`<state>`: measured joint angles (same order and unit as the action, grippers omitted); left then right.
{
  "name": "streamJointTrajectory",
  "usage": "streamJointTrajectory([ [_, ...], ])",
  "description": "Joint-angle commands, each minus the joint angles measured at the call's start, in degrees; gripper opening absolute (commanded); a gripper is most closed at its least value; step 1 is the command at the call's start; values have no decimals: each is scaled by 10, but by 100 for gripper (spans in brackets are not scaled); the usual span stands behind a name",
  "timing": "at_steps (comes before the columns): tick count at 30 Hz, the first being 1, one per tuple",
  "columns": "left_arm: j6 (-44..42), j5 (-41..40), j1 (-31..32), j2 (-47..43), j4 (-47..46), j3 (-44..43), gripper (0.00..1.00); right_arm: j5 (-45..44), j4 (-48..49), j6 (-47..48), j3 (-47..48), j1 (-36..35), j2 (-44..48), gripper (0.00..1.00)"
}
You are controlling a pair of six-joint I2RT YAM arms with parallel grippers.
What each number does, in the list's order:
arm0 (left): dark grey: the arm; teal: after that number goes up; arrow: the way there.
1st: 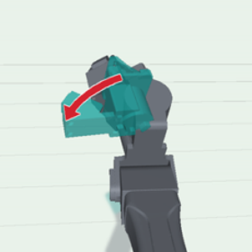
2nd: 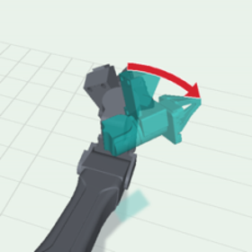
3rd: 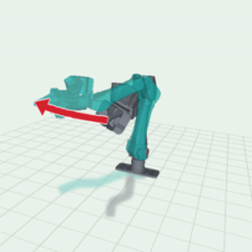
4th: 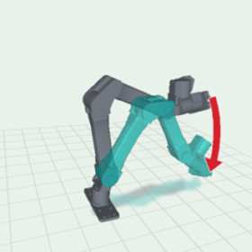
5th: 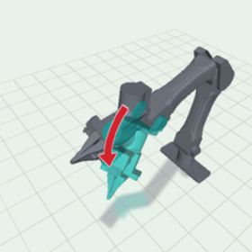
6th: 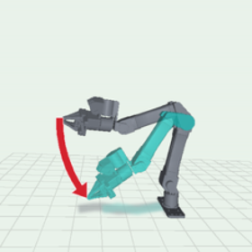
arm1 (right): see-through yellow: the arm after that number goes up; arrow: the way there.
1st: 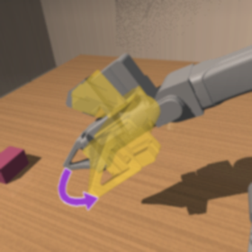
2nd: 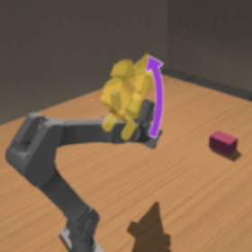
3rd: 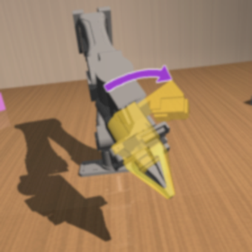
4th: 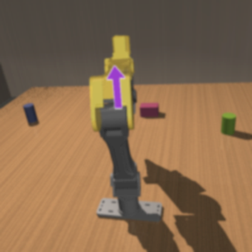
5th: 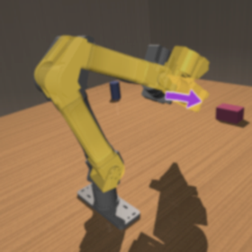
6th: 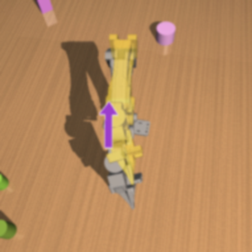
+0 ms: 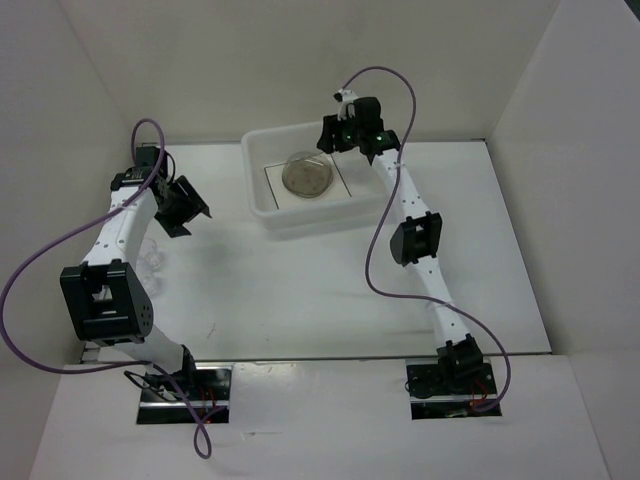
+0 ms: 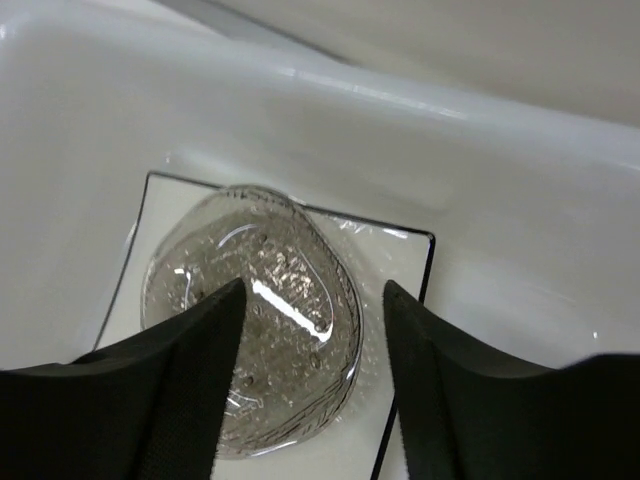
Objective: Place the mixed dishes into the plastic bin
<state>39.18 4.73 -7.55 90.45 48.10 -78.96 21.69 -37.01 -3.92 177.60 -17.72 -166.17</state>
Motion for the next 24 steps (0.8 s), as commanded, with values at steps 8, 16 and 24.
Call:
streamJointTrajectory([
  [8,-10,4,1,-5,3,7,73,53,-62,83,20,-7,-35,54],
  [16,-10,10,1,0,-2,13,73,41,-57,83,20,-7,-45,51],
  [24,-10,10,1,0,-7,13,73,29,-52,71,20,-7,-50,28],
])
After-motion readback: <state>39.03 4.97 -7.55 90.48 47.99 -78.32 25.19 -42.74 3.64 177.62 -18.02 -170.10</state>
